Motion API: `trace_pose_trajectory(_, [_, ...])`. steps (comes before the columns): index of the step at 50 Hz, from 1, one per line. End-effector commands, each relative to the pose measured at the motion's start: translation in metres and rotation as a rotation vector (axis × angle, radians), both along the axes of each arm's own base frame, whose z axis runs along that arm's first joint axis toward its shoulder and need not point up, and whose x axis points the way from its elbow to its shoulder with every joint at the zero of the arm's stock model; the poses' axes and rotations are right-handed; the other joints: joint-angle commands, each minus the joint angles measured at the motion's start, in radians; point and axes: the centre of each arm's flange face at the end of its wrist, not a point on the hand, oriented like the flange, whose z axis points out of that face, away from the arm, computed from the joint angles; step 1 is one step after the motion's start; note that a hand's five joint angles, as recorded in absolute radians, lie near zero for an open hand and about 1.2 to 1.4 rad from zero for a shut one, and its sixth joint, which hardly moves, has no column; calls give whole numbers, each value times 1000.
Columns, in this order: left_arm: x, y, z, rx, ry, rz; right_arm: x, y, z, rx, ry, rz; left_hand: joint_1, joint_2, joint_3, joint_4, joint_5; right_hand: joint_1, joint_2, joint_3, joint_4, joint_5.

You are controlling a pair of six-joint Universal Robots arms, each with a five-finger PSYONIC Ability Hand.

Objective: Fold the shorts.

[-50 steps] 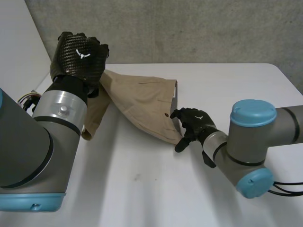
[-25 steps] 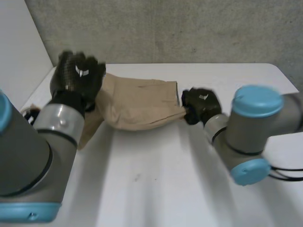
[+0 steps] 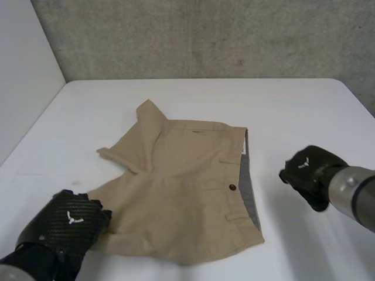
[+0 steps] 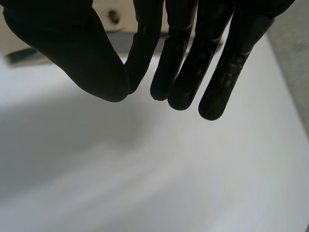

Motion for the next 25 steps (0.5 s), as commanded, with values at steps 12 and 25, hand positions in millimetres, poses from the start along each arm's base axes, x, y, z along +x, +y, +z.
trace_pose_trajectory(12, [-33, -49, 9, -63, 107, -17, 17, 2, -19, 149, -536, -136, 259, 197, 203, 199, 232, -538, -726, -737, -742, -723])
trace_pose_trajectory(25, [-58, -121, 30, -222, 177, 68, 32, 47, -53, 395, -696, -97, 259, 197, 203, 199, 232, -656, -844, -854, -860, -841])
